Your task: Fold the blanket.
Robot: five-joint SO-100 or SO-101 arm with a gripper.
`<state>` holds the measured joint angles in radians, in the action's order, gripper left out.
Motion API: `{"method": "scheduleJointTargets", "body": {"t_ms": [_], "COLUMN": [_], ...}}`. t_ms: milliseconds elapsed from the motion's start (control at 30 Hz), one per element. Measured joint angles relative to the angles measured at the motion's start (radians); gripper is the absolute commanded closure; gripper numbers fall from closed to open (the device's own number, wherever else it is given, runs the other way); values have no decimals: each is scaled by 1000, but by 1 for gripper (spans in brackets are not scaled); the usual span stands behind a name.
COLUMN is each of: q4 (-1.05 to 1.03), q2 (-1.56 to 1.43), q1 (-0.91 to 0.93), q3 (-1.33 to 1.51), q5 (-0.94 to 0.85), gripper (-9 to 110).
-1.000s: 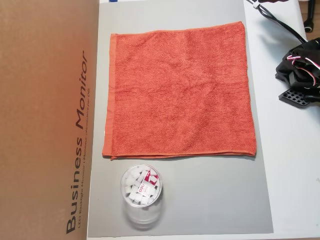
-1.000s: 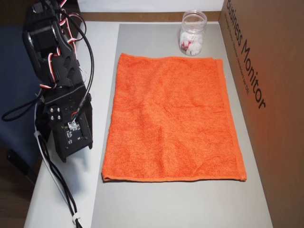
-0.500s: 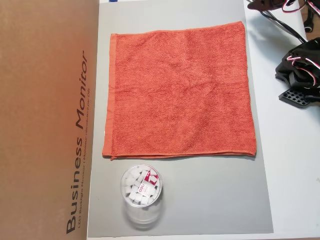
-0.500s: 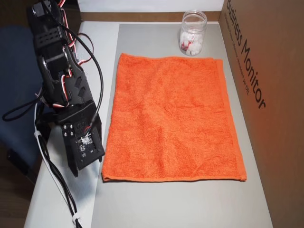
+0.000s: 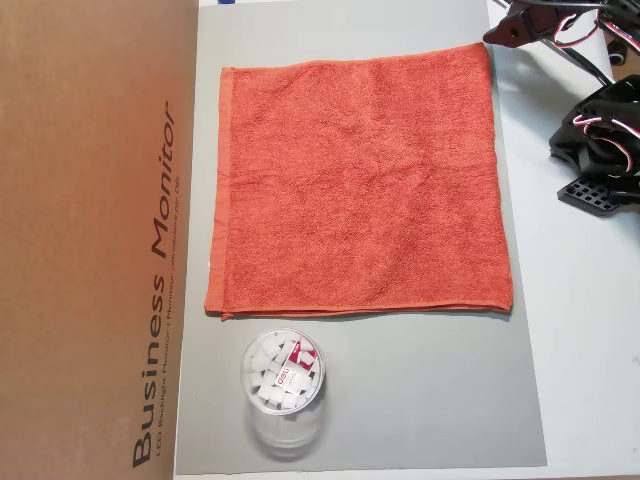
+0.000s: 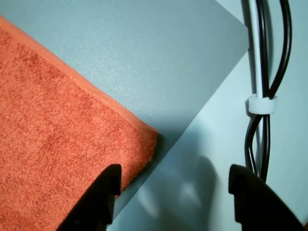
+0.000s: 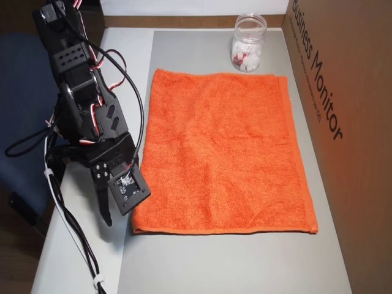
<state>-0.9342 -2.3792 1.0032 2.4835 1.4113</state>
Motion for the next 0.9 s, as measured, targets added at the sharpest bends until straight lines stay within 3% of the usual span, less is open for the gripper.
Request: {"method": "scheduleJointTargets", "body": {"t_ms": [200,500,900], "q4": [18,218,235], "q2": [11,207,259], "q1": [3,17,-46], "q3": [15,21,44], "q5": [-12,-15,-15], "gripper": [78,78,78]}}
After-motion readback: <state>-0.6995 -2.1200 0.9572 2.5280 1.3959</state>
